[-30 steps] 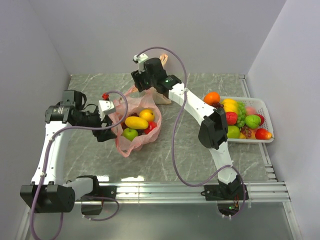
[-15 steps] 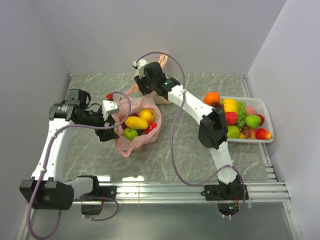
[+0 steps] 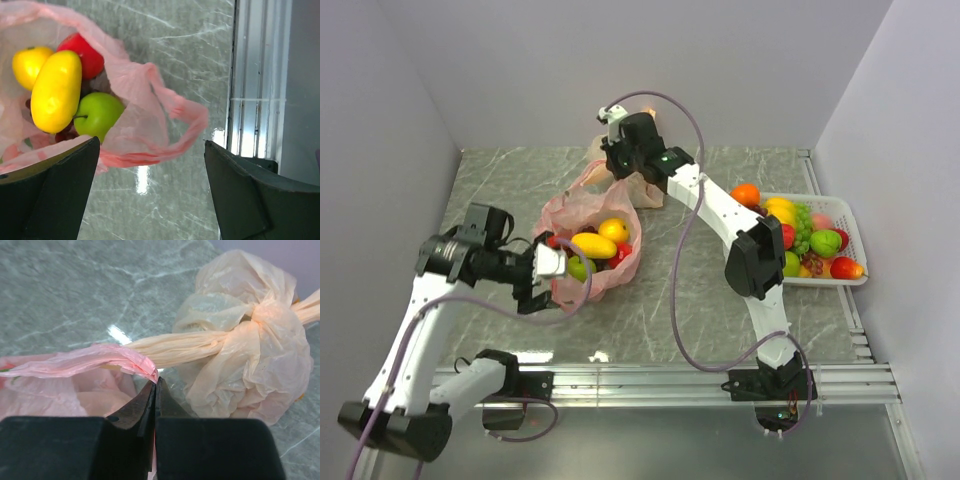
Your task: Place the fake fruits into the plastic bag and tie a complex knot
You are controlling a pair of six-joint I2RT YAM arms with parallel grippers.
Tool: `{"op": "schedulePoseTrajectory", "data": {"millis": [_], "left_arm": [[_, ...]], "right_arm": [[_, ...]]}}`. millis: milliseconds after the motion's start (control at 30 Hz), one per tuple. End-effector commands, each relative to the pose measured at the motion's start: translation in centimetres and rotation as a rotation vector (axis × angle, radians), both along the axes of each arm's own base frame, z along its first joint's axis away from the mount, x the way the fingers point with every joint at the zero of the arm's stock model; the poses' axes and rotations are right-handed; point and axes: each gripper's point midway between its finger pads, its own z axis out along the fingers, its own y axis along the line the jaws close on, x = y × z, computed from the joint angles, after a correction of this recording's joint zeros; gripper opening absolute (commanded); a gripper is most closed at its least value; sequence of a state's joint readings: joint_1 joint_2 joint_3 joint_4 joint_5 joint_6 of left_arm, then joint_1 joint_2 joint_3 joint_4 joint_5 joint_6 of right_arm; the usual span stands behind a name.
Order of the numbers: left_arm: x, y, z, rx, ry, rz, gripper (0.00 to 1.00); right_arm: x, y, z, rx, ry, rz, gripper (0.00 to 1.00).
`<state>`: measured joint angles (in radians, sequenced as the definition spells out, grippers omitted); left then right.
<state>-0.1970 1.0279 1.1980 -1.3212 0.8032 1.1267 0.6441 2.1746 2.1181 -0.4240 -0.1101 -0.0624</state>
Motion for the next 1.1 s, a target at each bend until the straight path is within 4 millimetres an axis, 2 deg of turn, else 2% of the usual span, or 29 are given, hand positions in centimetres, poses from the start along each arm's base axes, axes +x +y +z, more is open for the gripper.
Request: {"op": "schedulePoseTrajectory", "data": {"millis": [0, 133, 233, 400, 500, 600, 633, 667, 700, 733, 767, 800, 833, 867, 900, 933, 967, 1000, 1033, 1067], "left_arm": [[-2.8, 0.1, -0.1, 0.012, -0.074, -0.086, 0.91], [-4.5, 0.1, -2.4, 0.065, -0.096, -0.186, 0.89], [-4.7, 0.4, -3.7, 0.107, -0.104, -0.233, 0.88], [-3.9, 0.0, -5.1, 0.138, -0.121, -0.269, 0.85], [-3.2, -0.7, -5.8, 0.138, -0.14, -0.281, 0.79], [-3.1, -1.9, -6.8, 0.121, -0.122, -0.284, 0.58], [-3.5, -2.2, -7.3, 0.123, -0.101, -0.296, 0.44], [-3.5, -2.4, -7.1, 0.117, -0.094, -0.285, 0.34], [-3.3, -2.7, -6.6, 0.106, -0.089, -0.272, 0.23], [-2.9, -3.0, -5.0, 0.082, -0.089, -0.232, 0.03], [-2.6, -3.3, -3.9, 0.06, -0.094, -0.205, 0.0], [-1.9, -3.7, -1.3, 0.023, -0.137, -0.173, 0.01], [-2.0, -3.9, 0.2, -0.019, -0.113, -0.121, 0.0], [-1.6, -4.2, 2.4, -0.072, -0.157, -0.091, 0.0], [-1.2, -4.4, 5.4, -0.134, -0.213, -0.055, 0.0], [-1.1, -4.3, 7.3, -0.198, -0.188, 0.029, 0.0], [-1.4, -4.1, 9.9, -0.271, -0.246, 0.065, 0.0], [-0.3, -4.2, 13.2, -0.356, -0.349, 0.113, 0.0], [-0.1, -3.8, 15.2, -0.441, -0.344, 0.205, 0.0], [0.3, -2.4, 17.4, -0.494, -0.432, 0.314, 0.0]], "right_arm": [[-1.3, -0.2, 5.8, 0.098, -0.054, 0.011, 0.0], [-1.4, -0.2, 6.0, 0.106, -0.047, 0.009, 0.0], [-1.5, -0.2, 6.4, 0.111, -0.049, 0.01, 0.0], [-1.7, -0.4, 6.6, 0.109, -0.049, 0.007, 0.0], [-1.9, -0.5, 6.9, 0.113, -0.047, 0.005, 0.0], [-2.3, -0.7, 8.3, 0.133, -0.06, 0.007, 0.0], [-2.4, -1.0, 8.7, 0.134, -0.061, 0.005, 0.0], [-2.5, -1.2, 9.2, 0.153, -0.047, -0.007, 0.0], [-2.9, -1.8, 10.5, 0.172, -0.055, -0.015, 0.0], [-3.1, -2.4, 11.0, 0.18, -0.052, -0.023, 0.0], [-2.9, -3.6, 11.5, 0.195, -0.043, -0.046, 0.0], [-3.7, -4.6, 13.8, 0.231, -0.068, -0.047, 0.0], [-3.8, -5.6, 13.7, 0.234, -0.063, -0.062, 0.0], [-3.6, -7.2, 14.3, 0.243, -0.074, -0.087, 0.0], [-4.6, -8.6, 16.6, 0.266, -0.113, -0.09, 0.0], [-4.7, -9.8, 16.6, 0.264, -0.119, -0.107, 0.0], [-4.8, -11.1, 17.3, 0.269, -0.137, -0.131, 0.0], [-5.1, -13.6, 19.7, 0.288, -0.188, -0.169, 0.0], [-5.2, -15.0, 20.6, 0.297, -0.213, -0.196, 0.0], [-5.4, -16.2, 21.7, 0.311, -0.238, -0.218, 0.0]]}}
